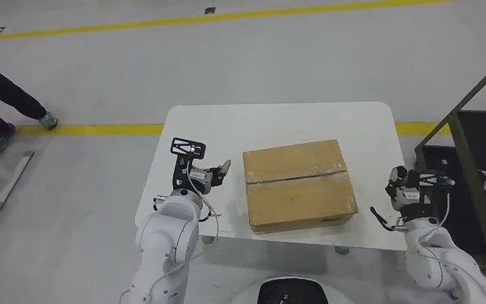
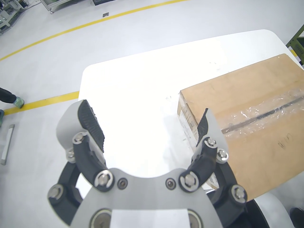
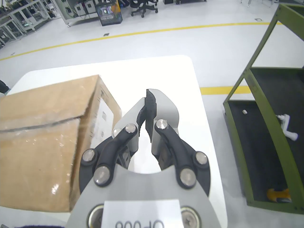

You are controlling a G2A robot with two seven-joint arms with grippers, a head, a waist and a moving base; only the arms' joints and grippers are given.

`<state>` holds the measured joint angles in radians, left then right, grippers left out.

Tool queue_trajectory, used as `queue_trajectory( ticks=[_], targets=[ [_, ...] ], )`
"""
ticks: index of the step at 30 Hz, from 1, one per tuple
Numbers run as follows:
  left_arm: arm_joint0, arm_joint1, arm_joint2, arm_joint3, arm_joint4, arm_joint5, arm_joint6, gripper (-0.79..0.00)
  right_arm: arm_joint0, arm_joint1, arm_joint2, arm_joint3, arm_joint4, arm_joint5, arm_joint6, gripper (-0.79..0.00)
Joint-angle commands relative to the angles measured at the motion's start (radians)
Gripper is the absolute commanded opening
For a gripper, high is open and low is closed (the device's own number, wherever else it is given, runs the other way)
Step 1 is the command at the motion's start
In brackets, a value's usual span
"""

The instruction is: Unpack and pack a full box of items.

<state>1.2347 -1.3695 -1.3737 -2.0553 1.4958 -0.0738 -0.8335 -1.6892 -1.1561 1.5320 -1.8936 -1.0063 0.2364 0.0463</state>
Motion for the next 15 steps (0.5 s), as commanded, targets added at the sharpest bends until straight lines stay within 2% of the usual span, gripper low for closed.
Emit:
queue_trajectory(
  ticks=[1, 7, 11, 13, 15],
  targets=[
    [0.003, 0.001, 0.000, -0.007, -0.002, 0.001, 0.001, 0.000, -0.002, -0.004, -0.031, 0.042, 0.004, -0.025, 0.000, -0.785],
    [0.012, 0.002, -0.002, -0.015, 0.001, 0.009, 0.003, 0.000, 0.070, -0.022, -0.179, 0.141, -0.006, -0.107, -0.010, -0.785],
    [0.019, 0.003, -0.003, -0.020, 0.004, 0.014, 0.008, 0.000, 0.131, -0.040, -0.270, 0.165, -0.018, -0.097, -0.042, -0.785],
    [0.026, 0.003, -0.004, -0.023, 0.002, 0.019, 0.019, 0.000, 0.156, -0.044, -0.302, 0.175, -0.083, -0.077, -0.042, -0.785],
    [0.038, 0.003, -0.003, -0.031, -0.015, 0.020, 0.044, 0.000, 0.167, -0.050, -0.313, 0.159, -0.074, -0.061, -0.051, -0.785]
  ],
)
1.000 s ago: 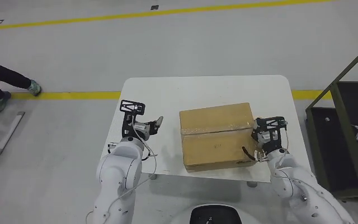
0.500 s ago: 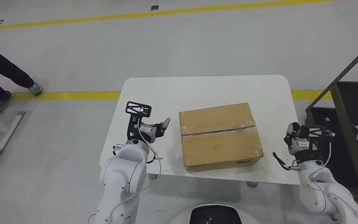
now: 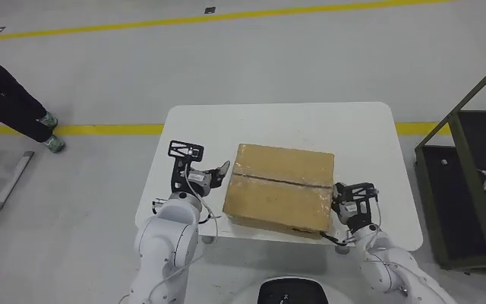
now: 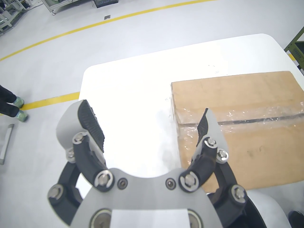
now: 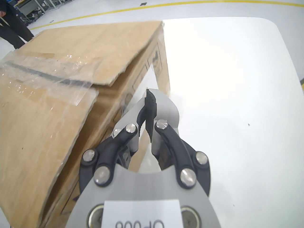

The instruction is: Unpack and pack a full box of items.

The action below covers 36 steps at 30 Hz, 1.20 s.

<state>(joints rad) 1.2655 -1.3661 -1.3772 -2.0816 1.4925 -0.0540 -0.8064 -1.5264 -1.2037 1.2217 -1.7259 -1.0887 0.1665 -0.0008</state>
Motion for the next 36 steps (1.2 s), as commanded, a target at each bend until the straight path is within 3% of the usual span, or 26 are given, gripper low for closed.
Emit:
queue_trajectory(
  ticks=[1, 8, 9, 10, 11, 14, 20, 28, 29, 30, 31, 32, 34, 36],
  targets=[
    [0.014, 0.000, 0.000, -0.014, -0.024, -0.004, 0.036, 0.000, 0.007, -0.003, 0.003, -0.017, 0.005, 0.012, -0.008, -0.785],
    [0.082, 0.005, -0.017, -0.078, -0.042, -0.026, 0.123, 0.000, -0.095, 0.017, 0.147, -0.201, -0.064, -0.010, 0.009, -0.785],
    [0.093, 0.006, -0.018, -0.088, -0.048, -0.024, 0.132, -0.037, -0.120, 0.022, 0.173, -0.243, -0.085, -0.016, 0.017, -0.785],
    [0.104, 0.006, -0.019, -0.098, -0.049, -0.022, 0.144, -0.099, -0.149, 0.025, 0.200, -0.282, -0.094, -0.022, 0.025, -0.785],
    [0.115, 0.006, -0.018, -0.113, -0.052, -0.021, 0.170, -0.434, -0.176, 0.028, 0.228, -0.321, -0.106, -0.028, 0.029, -0.785],
    [0.155, 0.007, -0.011, -0.132, -0.037, -0.015, 0.235, -0.785, -0.250, 0.036, 0.310, -0.410, -0.117, -0.064, 0.043, -0.785],
    [0.223, 0.010, 0.010, -0.143, -0.006, -0.008, 0.290, -0.785, -0.377, 0.042, 0.456, -0.484, -0.077, -0.152, 0.019, -0.785],
    [0.296, 0.016, 0.006, -0.094, 0.048, -0.011, 0.364, -0.785, -0.454, 0.039, 0.498, -0.484, -0.039, -0.222, 0.004, -0.785],
    [0.302, 0.016, 0.005, -0.093, 0.035, -0.005, 0.359, -0.723, -0.454, 0.039, 0.499, -0.481, -0.040, -0.235, 0.011, -0.745],
    [0.305, 0.016, 0.003, -0.097, 0.028, -0.007, 0.343, -0.105, -0.453, 0.039, 0.499, -0.478, -0.043, -0.238, 0.020, -0.409],
    [0.305, 0.017, 0.002, -0.099, 0.031, -0.009, 0.338, 0.000, -0.453, 0.039, 0.499, -0.478, -0.043, -0.238, 0.020, 0.000],
    [0.305, 0.016, 0.003, -0.096, 0.030, -0.007, 0.346, -0.783, -0.454, 0.039, 0.499, -0.478, -0.042, -0.238, 0.019, -0.778],
    [0.306, 0.017, 0.002, -0.099, 0.030, -0.008, 0.337, -0.771, -0.453, 0.039, 0.499, -0.477, -0.043, -0.239, 0.021, -0.769],
    [0.305, 0.017, 0.002, -0.099, 0.031, -0.009, 0.337, -0.670, -0.453, 0.039, 0.499, -0.478, -0.043, -0.238, 0.021, -0.675]
  ],
)
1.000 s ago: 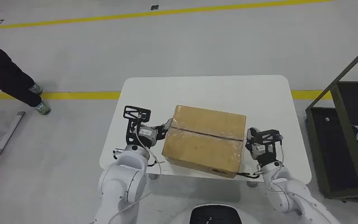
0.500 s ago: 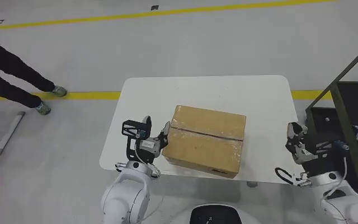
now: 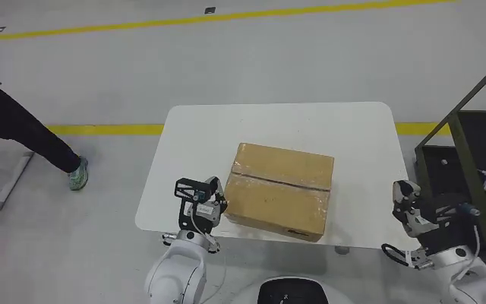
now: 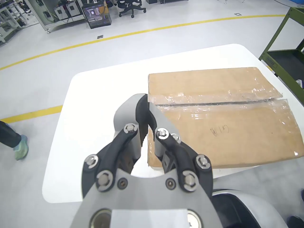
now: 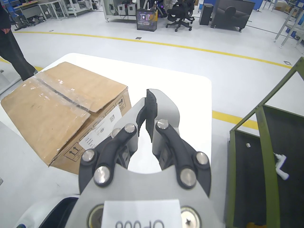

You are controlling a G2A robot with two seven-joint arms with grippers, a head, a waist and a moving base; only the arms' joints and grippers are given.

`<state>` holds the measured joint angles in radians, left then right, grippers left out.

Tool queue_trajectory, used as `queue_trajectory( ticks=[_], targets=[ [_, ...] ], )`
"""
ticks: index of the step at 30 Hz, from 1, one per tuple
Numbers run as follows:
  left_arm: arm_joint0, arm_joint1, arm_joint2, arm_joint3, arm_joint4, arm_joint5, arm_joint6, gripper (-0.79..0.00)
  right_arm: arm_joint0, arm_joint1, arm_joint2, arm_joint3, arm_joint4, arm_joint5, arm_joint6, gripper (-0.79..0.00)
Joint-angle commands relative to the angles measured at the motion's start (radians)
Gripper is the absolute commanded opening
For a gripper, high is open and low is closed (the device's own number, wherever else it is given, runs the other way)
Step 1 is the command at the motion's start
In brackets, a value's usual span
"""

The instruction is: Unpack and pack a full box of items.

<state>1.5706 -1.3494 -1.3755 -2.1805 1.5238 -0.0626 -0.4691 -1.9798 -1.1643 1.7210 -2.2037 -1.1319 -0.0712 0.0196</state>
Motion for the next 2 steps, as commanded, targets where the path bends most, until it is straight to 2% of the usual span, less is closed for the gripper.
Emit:
queue_trajectory(
  ticks=[1, 2],
  targets=[
    [0.000, 0.000, 0.000, 0.000, 0.000, 0.000, 0.000, -0.614, 0.000, 0.000, 0.000, 0.000, 0.000, 0.000, 0.000, -0.623],
    [0.000, 0.000, 0.000, 0.000, 0.000, 0.000, 0.000, -0.525, 0.000, 0.000, 0.000, 0.000, 0.000, 0.000, 0.000, -0.559]
  ],
)
